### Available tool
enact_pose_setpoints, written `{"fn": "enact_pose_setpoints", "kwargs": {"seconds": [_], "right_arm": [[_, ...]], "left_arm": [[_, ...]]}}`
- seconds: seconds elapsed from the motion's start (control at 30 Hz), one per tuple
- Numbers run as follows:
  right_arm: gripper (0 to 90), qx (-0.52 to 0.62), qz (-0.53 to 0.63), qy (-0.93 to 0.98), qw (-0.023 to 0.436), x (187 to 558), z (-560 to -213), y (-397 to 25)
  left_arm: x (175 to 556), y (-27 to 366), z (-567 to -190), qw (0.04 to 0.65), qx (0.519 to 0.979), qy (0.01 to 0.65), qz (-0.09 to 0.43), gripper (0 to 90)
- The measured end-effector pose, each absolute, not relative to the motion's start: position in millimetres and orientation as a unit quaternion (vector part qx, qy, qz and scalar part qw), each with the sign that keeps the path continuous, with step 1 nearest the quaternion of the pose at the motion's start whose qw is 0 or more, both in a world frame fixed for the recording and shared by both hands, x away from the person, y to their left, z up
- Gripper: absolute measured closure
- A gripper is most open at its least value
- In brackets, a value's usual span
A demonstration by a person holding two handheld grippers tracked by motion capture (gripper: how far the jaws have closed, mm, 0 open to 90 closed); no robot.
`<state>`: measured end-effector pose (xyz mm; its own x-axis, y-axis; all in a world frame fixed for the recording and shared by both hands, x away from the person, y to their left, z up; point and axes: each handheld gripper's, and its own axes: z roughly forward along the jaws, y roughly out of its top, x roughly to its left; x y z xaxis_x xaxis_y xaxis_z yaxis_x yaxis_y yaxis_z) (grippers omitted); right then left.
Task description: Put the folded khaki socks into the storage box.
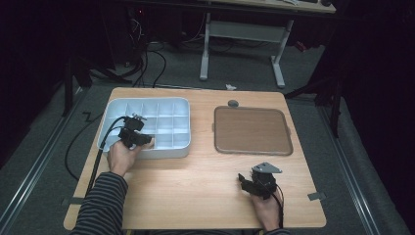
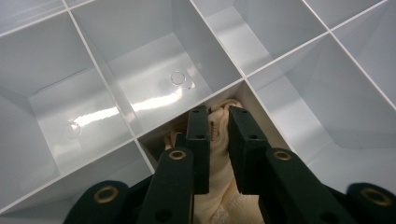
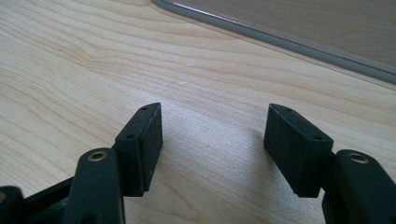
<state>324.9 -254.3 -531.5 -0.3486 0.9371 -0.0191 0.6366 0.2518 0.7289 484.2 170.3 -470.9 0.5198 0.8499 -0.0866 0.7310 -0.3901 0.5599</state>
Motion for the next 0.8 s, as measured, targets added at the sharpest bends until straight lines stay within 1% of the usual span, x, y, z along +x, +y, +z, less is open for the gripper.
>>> {"fn": "enact_pose_setpoints", "kwargs": {"seconds": [0.13,0.23,0.6,0.73,0.8], "right_arm": [[37.2,0.521,0.321,0.756,0.234,324.8,-531.5,-254.3],[37.2,0.521,0.321,0.756,0.234,324.8,-531.5,-254.2],[37.0,0.52,0.321,0.756,0.234,324.8,-531.5,-254.1],[37.0,0.521,0.321,0.756,0.233,324.7,-531.5,-254.0],[37.0,0.521,0.321,0.756,0.233,324.8,-531.5,-254.0]], "left_arm": [[481.2,171.7,-466.4,0.29,0.827,0.471,0.102,64.5],[477.0,173.6,-461.6,0.301,0.825,0.467,0.104,58.9],[462.7,187.9,-444.8,0.337,0.807,0.469,0.124,49.6],[456.8,195.5,-440.3,0.349,0.799,0.472,0.13,48.3],[452.7,199.6,-439.3,0.35,0.796,0.477,0.129,49.8]]}}
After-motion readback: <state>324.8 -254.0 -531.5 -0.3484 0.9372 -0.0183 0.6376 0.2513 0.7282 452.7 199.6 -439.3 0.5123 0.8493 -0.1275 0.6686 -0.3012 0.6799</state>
